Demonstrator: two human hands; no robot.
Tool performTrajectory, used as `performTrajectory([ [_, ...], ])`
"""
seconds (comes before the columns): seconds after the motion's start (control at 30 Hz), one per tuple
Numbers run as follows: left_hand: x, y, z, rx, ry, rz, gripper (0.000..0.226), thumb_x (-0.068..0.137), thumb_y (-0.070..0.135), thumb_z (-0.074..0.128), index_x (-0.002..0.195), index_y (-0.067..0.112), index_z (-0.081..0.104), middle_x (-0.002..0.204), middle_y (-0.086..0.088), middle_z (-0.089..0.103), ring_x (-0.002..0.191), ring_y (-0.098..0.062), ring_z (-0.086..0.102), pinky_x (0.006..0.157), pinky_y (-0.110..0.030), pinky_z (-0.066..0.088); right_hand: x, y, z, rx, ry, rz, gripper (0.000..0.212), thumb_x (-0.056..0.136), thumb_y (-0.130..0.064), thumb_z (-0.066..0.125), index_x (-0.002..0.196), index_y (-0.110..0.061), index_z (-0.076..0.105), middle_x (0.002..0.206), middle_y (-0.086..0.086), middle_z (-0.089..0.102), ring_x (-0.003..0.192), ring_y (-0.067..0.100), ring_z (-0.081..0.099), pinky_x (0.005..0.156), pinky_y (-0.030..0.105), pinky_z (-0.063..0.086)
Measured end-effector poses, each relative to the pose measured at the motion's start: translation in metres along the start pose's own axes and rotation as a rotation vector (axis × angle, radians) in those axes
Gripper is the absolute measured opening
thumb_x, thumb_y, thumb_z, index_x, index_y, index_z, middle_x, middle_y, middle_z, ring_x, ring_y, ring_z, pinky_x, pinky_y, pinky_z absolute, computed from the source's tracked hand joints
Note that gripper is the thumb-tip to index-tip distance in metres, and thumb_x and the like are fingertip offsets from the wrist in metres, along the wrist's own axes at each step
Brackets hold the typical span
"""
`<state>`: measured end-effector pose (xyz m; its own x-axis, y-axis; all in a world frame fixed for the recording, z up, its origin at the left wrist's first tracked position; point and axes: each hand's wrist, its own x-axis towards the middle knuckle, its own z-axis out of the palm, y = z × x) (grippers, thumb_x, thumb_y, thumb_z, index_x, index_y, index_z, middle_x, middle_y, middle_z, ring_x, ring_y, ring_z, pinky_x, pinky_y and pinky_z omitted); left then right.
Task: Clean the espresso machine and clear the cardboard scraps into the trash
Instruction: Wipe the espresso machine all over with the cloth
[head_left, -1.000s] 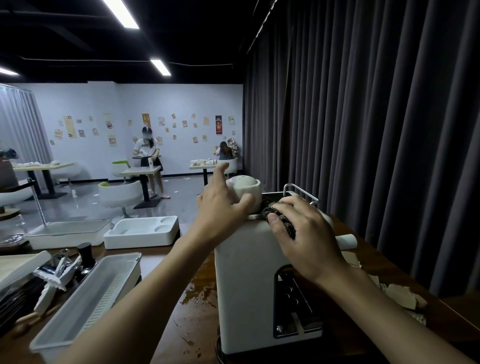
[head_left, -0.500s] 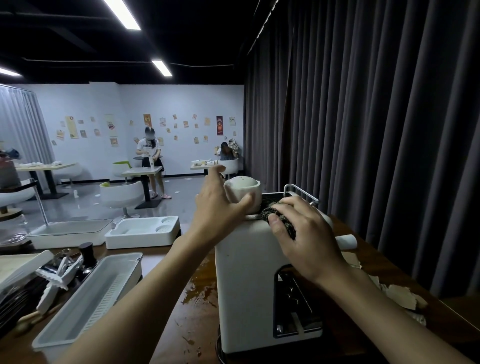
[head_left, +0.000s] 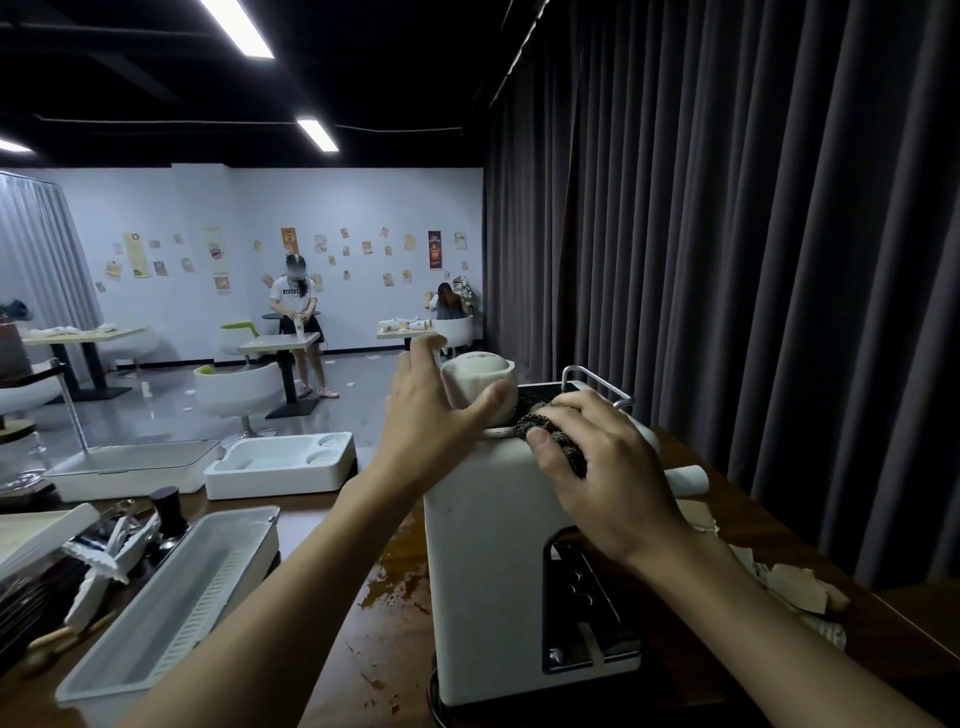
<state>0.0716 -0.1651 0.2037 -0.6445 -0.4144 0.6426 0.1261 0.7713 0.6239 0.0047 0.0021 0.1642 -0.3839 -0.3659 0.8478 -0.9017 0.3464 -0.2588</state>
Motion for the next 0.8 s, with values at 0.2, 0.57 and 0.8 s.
performTrajectory([
  [0.2, -0.0019, 0.0031, 0.0015, 0.048, 0.003, 0.005, 0.085, 0.072, 0.058, 0.065, 0.143, 0.023, 0.033, 0.139, -0.001, 0.037, 0.132, -0.020, 0.038, 0.111, -0.049, 0.036, -0.0002, -0.0014, -0.0013, 0.022, 0.011, -0.011, 0.043, 0.099, -0.043, 0.035, 0.106, -0.016, 0.069, 0.107, -0.006, 0.061, 0.100, 0.016, 0.060, 0.088, 0.042, 0.047],
  [0.57, -0.0008, 0.0021, 0.0014, 0.017, 0.004, -0.009, 0.079, 0.079, 0.048, 0.076, 0.140, 0.025, 0.032, 0.136, -0.003, 0.039, 0.130, -0.021, 0.038, 0.110, -0.044, 0.035, 0.0004, -0.0007, -0.0001, 0.022, 0.001, -0.009, 0.039, 0.096, -0.040, 0.040, 0.107, -0.015, 0.069, 0.108, -0.005, 0.061, 0.100, 0.016, 0.059, 0.089, 0.039, 0.047],
  [0.8, -0.0041, -0.0002, -0.0005, -0.012, 0.005, 0.026, 0.070, 0.085, 0.045, 0.068, 0.141, 0.024, 0.033, 0.136, 0.001, 0.037, 0.130, -0.016, 0.037, 0.110, -0.039, 0.036, -0.0009, -0.0002, -0.0003, 0.017, -0.001, -0.003, 0.039, 0.096, -0.041, 0.040, 0.108, -0.016, 0.069, 0.109, -0.006, 0.061, 0.101, 0.015, 0.059, 0.091, 0.042, 0.047],
])
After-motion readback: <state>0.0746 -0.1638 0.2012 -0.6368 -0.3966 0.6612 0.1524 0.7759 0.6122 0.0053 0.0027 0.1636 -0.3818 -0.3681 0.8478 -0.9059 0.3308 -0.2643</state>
